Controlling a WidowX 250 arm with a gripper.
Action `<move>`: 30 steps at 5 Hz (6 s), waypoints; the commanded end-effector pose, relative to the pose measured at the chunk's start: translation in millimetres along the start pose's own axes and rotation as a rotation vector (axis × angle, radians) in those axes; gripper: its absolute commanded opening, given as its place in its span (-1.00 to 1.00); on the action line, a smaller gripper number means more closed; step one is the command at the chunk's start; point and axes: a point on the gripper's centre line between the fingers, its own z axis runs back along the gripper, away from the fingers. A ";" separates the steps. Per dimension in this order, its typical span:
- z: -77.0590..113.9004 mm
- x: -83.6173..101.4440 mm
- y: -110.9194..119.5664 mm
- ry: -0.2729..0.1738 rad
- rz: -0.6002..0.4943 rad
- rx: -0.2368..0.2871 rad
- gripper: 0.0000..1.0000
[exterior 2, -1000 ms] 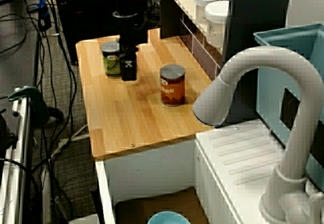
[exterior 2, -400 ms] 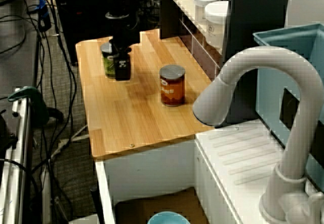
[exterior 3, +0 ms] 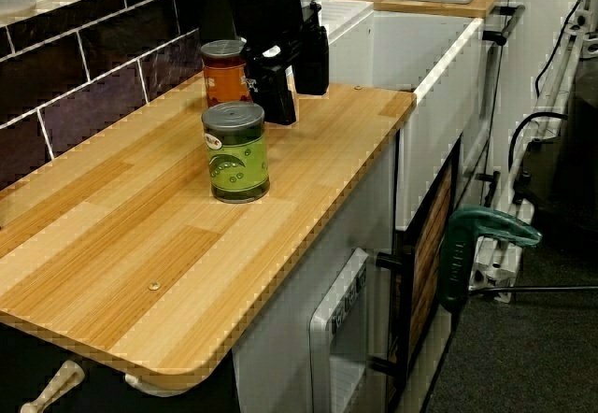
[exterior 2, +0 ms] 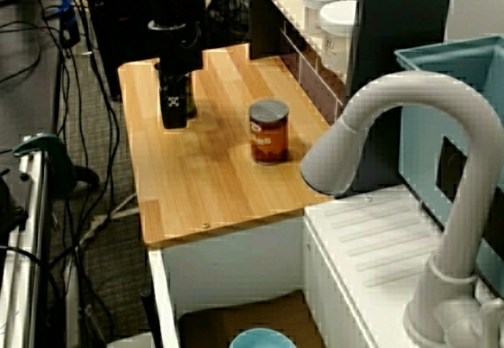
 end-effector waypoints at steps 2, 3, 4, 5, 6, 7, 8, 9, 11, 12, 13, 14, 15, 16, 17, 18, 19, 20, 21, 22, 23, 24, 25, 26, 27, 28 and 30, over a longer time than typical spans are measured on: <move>12.7 14.7 23.0 -0.077 0.060 0.043 1.00; 17.1 15.9 31.3 -0.089 0.060 0.069 1.00; 21.8 16.4 45.9 -0.090 0.070 0.094 1.00; 26.8 17.2 69.1 -0.077 0.092 0.095 1.00; 28.8 17.6 85.2 -0.073 0.113 0.090 1.00; 31.1 16.9 101.8 -0.077 0.132 0.085 1.00; 34.4 18.1 113.2 -0.070 0.150 0.080 1.00; 38.0 19.1 119.8 -0.040 0.143 0.055 1.00; 55.8 24.8 98.7 -0.051 0.154 -0.032 1.00; 63.9 34.5 94.2 -0.059 0.160 -0.048 1.00; 72.2 31.8 102.2 -0.088 0.169 -0.063 1.00; 83.3 23.2 112.6 -0.115 0.162 -0.045 1.00; 86.3 13.5 129.4 -0.130 0.186 -0.009 1.00; 88.8 4.1 142.9 -0.157 0.226 -0.010 1.00; 94.5 0.6 157.9 -0.176 0.272 -0.001 1.00; 97.4 -0.1 178.9 -0.199 0.308 0.019 1.00; 101.9 5.5 203.7 -0.210 0.325 0.020 1.00; 106.5 8.3 224.3 -0.222 0.330 0.026 1.00; 99.9 10.0 236.8 -0.215 0.328 0.053 1.00; 94.7 6.9 244.1 -0.208 0.318 0.064 1.00; 90.8 5.1 249.2 -0.208 0.283 0.068 1.00; 85.1 8.3 253.3 -0.203 0.258 0.084 1.00; 80.4 11.9 256.5 -0.202 0.242 0.115 1.00; 64.9 4.1 238.5 -0.178 0.177 0.129 1.00; 59.8 -1.2 233.4 -0.151 0.099 0.142 1.00; 54.7 -4.7 231.2 -0.130 0.044 0.123 1.00; 49.9 -4.4 224.3 -0.115 0.031 0.092 1.00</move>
